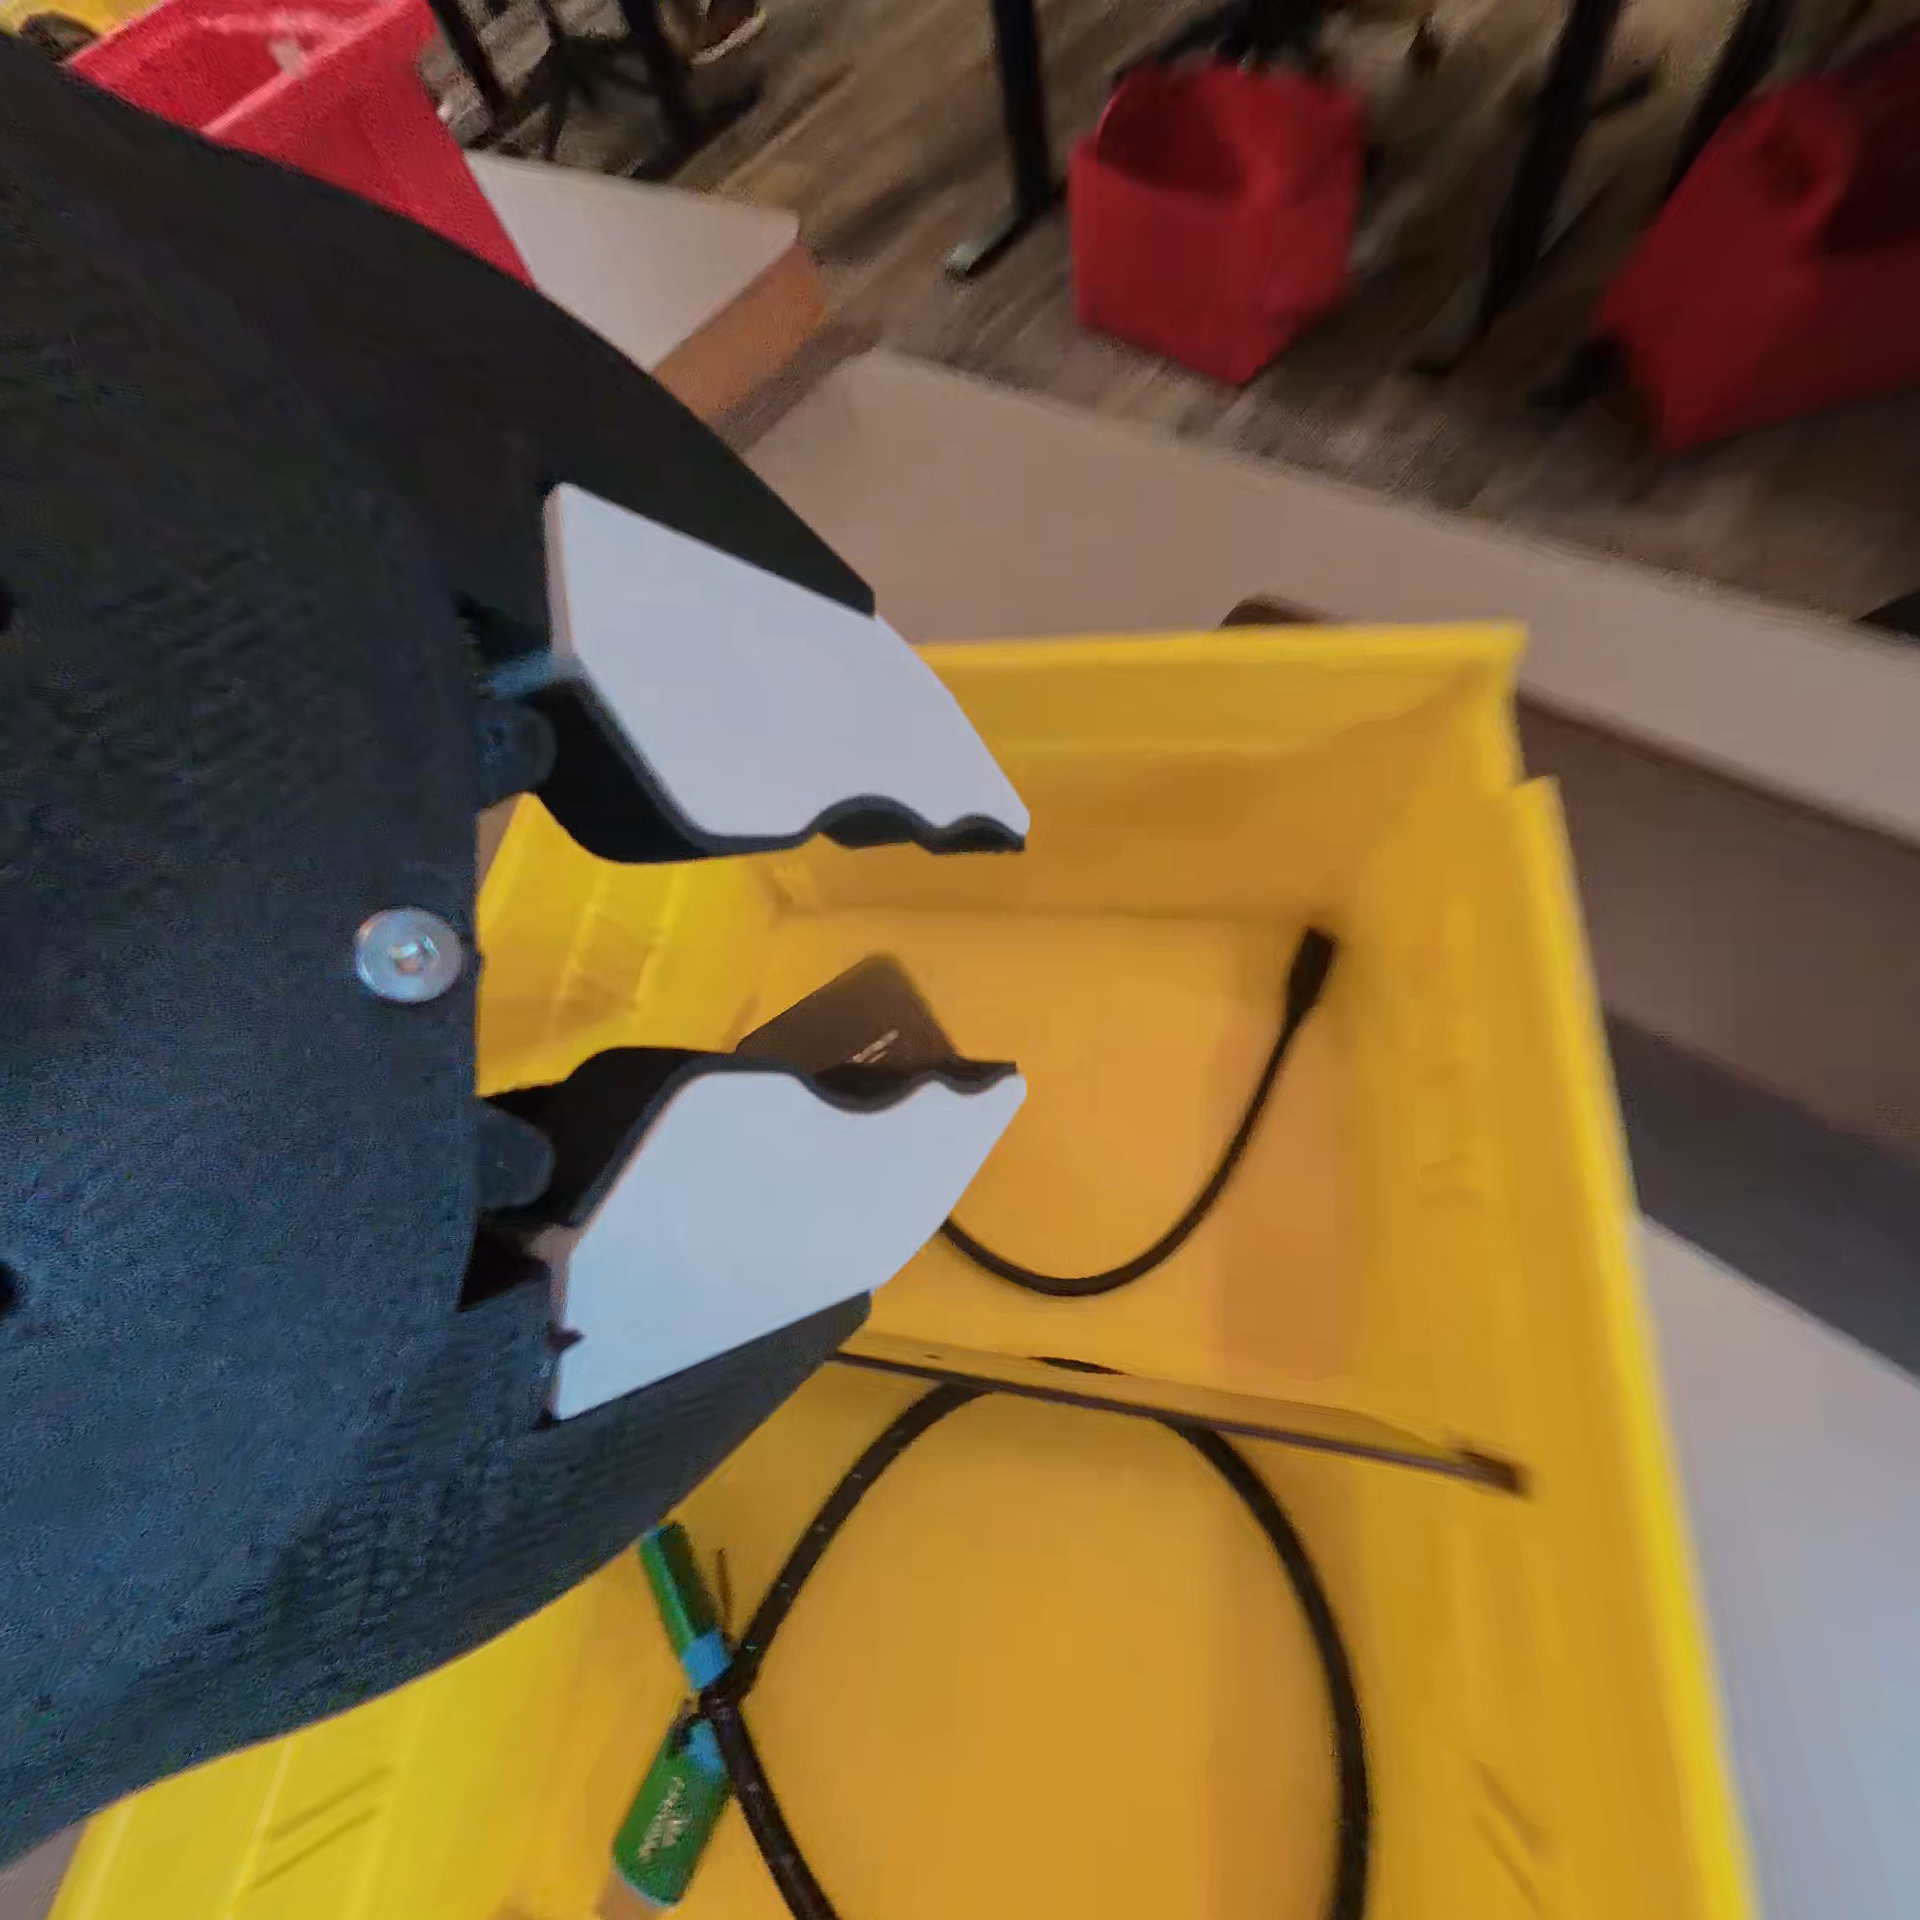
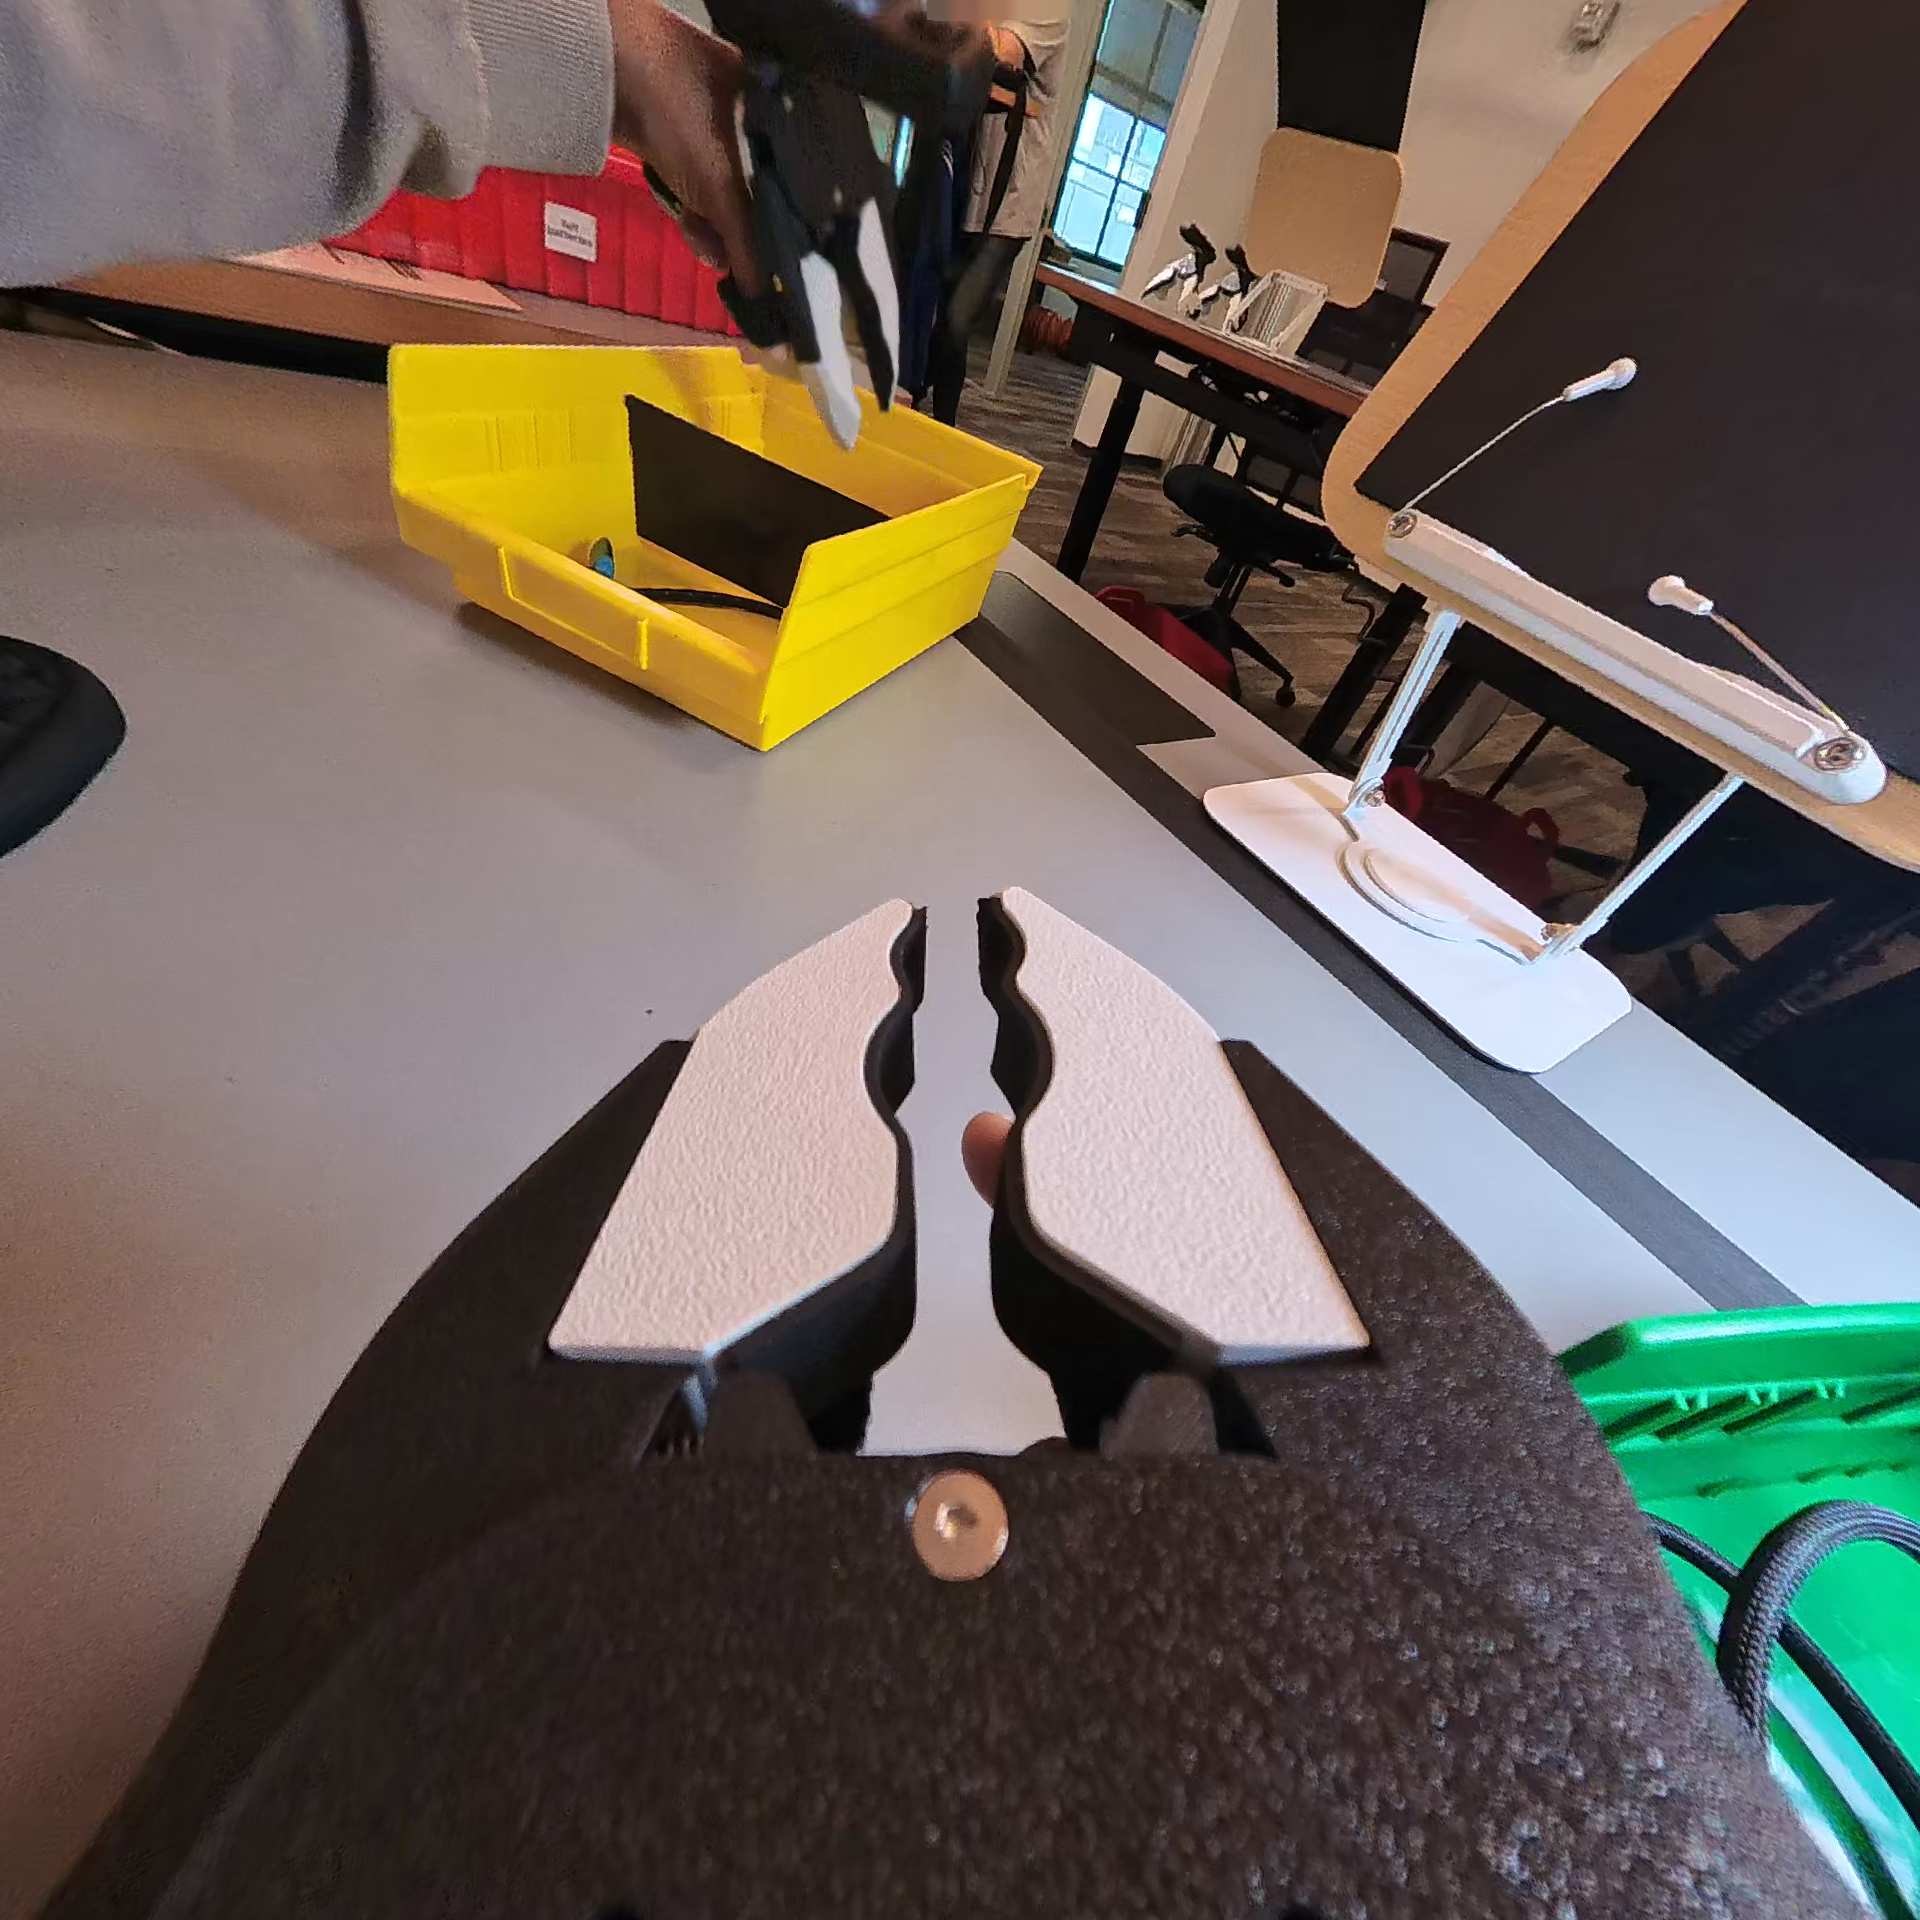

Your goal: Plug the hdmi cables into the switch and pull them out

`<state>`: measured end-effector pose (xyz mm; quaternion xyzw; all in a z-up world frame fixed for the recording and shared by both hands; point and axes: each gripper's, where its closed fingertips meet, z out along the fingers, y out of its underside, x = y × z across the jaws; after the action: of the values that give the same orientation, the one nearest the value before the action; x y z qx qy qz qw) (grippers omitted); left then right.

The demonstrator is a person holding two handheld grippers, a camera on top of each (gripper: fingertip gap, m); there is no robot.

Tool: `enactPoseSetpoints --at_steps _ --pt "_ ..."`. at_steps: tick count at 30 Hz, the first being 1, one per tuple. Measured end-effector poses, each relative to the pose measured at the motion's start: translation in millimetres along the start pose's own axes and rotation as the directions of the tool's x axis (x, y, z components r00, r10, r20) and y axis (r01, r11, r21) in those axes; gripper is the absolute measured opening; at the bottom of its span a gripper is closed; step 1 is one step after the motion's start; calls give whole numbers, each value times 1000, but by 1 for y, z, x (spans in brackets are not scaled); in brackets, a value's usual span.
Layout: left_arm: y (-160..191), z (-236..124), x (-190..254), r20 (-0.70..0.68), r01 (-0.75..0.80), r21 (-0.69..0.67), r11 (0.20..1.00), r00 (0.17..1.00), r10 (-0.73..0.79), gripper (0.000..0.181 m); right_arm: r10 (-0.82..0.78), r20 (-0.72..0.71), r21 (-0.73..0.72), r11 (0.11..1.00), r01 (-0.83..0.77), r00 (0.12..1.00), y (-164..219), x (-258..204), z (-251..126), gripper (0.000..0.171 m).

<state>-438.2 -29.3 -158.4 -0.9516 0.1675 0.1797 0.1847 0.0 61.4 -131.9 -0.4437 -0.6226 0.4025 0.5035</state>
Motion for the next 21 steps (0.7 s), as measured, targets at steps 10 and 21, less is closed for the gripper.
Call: enactPoseSetpoints --at_steps 10,21 --pt "83 58 30 -318 -100 -533 840 944 -89 90 97 21 -45 994 -96 995 22 10 6 9" --pt "92 69 34 -365 -147 -573 806 926 -91 83 113 26 -71 991 -111 993 33 14 7 9"
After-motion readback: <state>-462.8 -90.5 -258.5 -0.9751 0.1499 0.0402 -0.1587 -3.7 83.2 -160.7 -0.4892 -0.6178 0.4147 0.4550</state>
